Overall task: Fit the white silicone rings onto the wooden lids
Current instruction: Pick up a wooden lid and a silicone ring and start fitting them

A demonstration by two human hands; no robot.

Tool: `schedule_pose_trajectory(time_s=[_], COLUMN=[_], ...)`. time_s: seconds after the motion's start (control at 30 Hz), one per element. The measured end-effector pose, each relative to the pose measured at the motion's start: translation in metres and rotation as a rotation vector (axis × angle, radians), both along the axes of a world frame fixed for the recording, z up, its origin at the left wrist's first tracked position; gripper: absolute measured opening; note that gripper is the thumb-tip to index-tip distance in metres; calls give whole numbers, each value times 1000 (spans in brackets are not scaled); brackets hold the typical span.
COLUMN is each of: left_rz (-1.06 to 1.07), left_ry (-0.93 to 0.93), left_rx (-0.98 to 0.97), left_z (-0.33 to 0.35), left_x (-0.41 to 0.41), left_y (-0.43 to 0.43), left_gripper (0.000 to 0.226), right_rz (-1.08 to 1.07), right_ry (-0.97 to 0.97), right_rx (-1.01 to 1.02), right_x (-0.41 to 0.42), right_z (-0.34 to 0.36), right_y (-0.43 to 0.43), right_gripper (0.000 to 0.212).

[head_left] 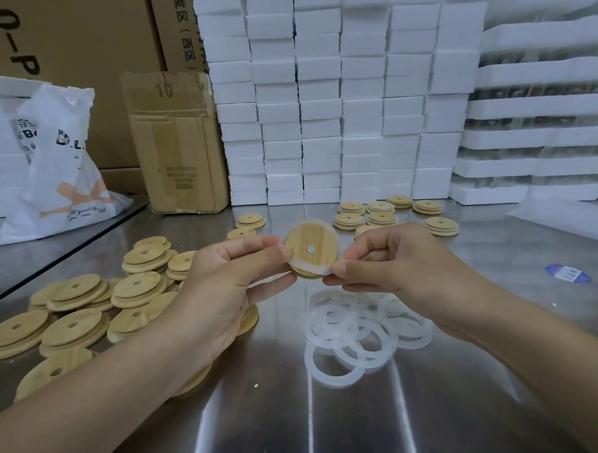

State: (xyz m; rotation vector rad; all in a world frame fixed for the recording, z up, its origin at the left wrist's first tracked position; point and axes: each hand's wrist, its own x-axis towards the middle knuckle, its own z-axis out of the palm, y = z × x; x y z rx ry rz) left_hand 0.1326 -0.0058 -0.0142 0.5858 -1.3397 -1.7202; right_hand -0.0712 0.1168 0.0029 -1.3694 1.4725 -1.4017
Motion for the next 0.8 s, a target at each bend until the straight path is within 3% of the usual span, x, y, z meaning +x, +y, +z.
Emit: schedule_pose_trajectory(time_s=[0.23,0.4,0.63,0.8], left_rz=[-21,6,-6,8], left_ry=[2,-14,-76,-92], left_rx=[-46,-126,-144,-138], left_z=[3,5,2,2], left_x=[0,1,2,2], left_y=[2,3,4,3], left_gripper=[38,41,29,25], right_rz=[11,-17,-59,-45], right_ry=[-89,-134,-62,-186], right_rx=[34,9,-57,-23], right_x=[1,5,8,8], right_z=[6,4,-1,0], right_y=[3,2,0,-1], right_gripper=[6,29,17,32])
